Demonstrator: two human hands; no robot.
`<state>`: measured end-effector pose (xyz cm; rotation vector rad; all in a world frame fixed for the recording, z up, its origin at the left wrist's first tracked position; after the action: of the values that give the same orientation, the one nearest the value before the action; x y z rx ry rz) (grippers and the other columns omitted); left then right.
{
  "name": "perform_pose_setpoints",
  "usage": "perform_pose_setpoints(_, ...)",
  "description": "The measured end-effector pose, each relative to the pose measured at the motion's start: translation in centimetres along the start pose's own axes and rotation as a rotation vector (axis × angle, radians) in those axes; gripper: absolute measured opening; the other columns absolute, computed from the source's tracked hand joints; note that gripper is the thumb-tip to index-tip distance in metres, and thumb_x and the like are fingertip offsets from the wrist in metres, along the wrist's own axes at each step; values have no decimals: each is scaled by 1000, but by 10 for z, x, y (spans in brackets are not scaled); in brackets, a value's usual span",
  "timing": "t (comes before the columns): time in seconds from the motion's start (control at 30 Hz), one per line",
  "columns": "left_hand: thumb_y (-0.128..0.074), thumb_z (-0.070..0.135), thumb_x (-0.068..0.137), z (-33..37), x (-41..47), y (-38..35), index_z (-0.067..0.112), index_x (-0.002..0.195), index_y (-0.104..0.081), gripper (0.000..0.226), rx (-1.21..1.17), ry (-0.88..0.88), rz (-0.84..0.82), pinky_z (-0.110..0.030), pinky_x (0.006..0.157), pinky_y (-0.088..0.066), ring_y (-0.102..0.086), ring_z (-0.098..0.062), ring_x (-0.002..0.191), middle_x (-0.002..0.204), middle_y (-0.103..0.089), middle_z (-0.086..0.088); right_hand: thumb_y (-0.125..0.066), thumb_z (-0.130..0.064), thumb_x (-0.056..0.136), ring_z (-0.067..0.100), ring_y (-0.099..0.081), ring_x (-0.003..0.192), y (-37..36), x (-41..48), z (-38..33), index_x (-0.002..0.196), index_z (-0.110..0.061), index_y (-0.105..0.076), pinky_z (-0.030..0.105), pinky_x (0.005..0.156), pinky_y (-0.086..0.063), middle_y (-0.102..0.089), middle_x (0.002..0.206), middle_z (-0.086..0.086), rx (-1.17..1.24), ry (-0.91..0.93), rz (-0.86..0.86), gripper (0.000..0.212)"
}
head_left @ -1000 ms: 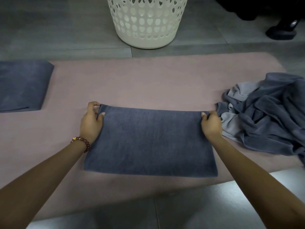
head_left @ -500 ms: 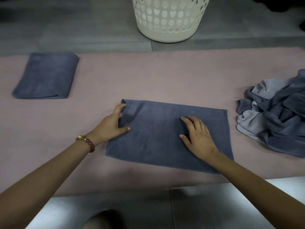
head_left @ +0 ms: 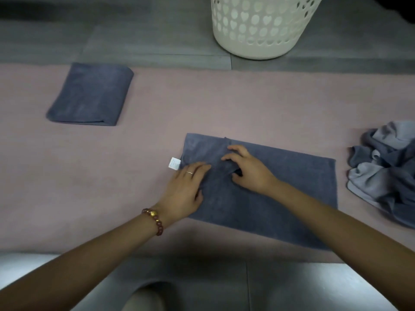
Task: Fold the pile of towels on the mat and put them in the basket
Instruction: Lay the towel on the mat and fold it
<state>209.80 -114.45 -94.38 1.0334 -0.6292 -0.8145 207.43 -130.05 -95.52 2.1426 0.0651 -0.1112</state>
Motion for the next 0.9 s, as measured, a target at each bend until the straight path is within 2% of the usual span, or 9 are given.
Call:
perform_pose_setpoints(0.1,-64,11,70,-35,-13,5,12,126,-49,58,-85,196,-29,-35,89,-46,-51,-28,114,126,-50,-9,-51,6,76,20,-51,117,-2,-4,5,128,-15,-51,20,85,-40,-27,149,4,-46,39,-33,57)
perform_pose_setpoints(0.2,-68,8,72,-45,-24,10,11,119,-56,49,-123,177,5,-34,85,-50,-44,-22,117,129,-36,-5,-49,9,78,25,-47,124,-3,-4,1,126,-12,-55,27,99,-40,-38,145,5,-88,85,17,53)
perform_pose_setpoints(0.27,-68,6,72,-48,-34,10,9,111,-59,41,-190,214,55,-31,84,-49,-47,-20,110,126,-36,-6,-52,5,80,24,-52,118,0,-2,-1,116,-11,-61,32,97,-45,-48,137,4,-65,79,63,41)
perform_pose_setpoints(0.37,-56,29,76,-50,-48,4,10,91,-61,24,-170,333,9,-30,70,-46,-58,-26,86,93,-57,-6,-56,2,80,23,-59,102,10,5,-1,95,-11,-64,36,88,-49,-62,112,3,57,96,139,22)
perform_pose_setpoints(0.47,-50,39,75,-43,-55,4,16,74,-55,24,-109,208,-19,-26,64,-34,-58,-25,68,70,-55,3,-57,-3,79,19,-57,98,24,12,1,93,-17,-62,28,88,-46,-65,102,-3,152,72,210,20)
perform_pose_setpoints(0.57,-55,40,78,-46,-60,12,21,76,-51,19,-195,138,13,-23,71,-30,-52,-12,69,70,-46,14,-53,-22,77,16,-55,100,48,17,-11,95,-20,-61,11,90,-37,-65,104,-4,278,78,296,19)
perform_pose_setpoints(0.7,-53,42,85,-40,-66,19,19,83,-50,23,-210,90,29,-19,69,-31,-46,-9,69,69,-54,3,-46,-29,78,13,-59,94,62,36,-25,93,-25,-54,26,85,-44,-61,94,-11,417,92,288,17)
perform_pose_setpoints(0.83,-53,46,84,-45,-73,16,21,97,-56,28,-422,271,53,-18,64,-43,-57,-5,74,81,-62,13,-51,-15,89,12,-56,86,53,70,-28,104,-12,-57,27,77,-44,-59,94,-10,329,56,240,17)
perform_pose_setpoints(0.9,-61,34,86,-53,-79,8,19,101,-56,22,-615,419,107,-12,68,-45,-60,4,81,86,-65,21,-52,-10,92,12,-55,91,41,90,-28,106,-8,-60,23,79,-43,-61,99,-3,288,14,153,16)
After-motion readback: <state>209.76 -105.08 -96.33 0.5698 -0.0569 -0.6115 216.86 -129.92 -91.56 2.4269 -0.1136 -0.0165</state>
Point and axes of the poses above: each hand's wrist, its own x-axis towards the middle knuckle, its own y-axis out of the back of the hand, z = x × y, the point moved 8 cm from there along x, towards the middle knuckle
